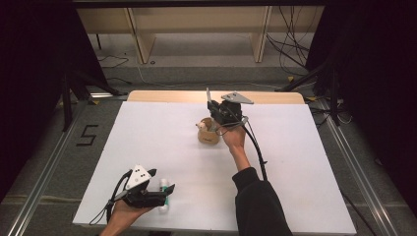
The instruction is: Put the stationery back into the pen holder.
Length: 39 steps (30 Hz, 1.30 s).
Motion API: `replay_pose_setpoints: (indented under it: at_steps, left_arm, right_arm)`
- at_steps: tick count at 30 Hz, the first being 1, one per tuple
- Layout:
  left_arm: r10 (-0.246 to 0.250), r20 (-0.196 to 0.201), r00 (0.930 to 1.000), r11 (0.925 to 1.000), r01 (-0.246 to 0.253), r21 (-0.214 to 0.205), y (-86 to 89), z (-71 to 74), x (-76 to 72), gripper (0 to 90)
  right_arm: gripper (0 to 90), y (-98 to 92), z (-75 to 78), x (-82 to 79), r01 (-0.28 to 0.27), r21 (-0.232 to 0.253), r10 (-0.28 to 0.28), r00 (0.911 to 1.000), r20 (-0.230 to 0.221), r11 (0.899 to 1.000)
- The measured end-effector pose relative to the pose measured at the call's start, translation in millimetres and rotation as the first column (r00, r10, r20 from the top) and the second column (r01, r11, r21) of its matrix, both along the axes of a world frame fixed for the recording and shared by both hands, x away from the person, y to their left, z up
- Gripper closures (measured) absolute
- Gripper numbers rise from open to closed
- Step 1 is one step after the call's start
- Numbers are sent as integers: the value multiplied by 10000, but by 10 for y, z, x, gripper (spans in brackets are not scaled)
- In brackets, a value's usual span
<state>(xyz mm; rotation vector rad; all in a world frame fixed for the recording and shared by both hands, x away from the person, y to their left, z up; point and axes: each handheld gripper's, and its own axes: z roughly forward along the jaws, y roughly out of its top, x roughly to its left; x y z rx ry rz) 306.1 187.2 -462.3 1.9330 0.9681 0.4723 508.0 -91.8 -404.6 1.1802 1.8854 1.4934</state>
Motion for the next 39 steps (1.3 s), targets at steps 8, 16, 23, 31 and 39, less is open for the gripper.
replay_pose_setpoints:
  at_steps: [8, 16, 23, 31, 39]
  left_arm:
    - [2, 8, 10000, 10000, -2, -9, -3, -1, -4, 155]
    - [-49, -29, 10000, 10000, 49, 75, -10, -7, -5, 155]
    - [-55, -34, 10000, 10000, 55, 74, -7, -6, -5, 154]
    - [-75, -47, 10000, 9999, 76, 107, -11, -11, -3, 154]
    - [-80, -64, 9999, 9999, 80, 104, -15, -12, -5, 155]
  right_arm:
    - [798, 73, -53, 9, -27, -136, 28, 10000, 70, 9999]
    - [797, 93, -161, 32, -44, -536, 37, 9999, -138, 9986]
    - [796, 115, -222, 22, -81, -592, 68, 9997, -223, 9982]
    - [790, 123, -297, -3, -106, -840, 82, 9996, -281, 9964]
    - [788, 128, -336, -16, -98, -1369, 47, 9993, -375, 9905]
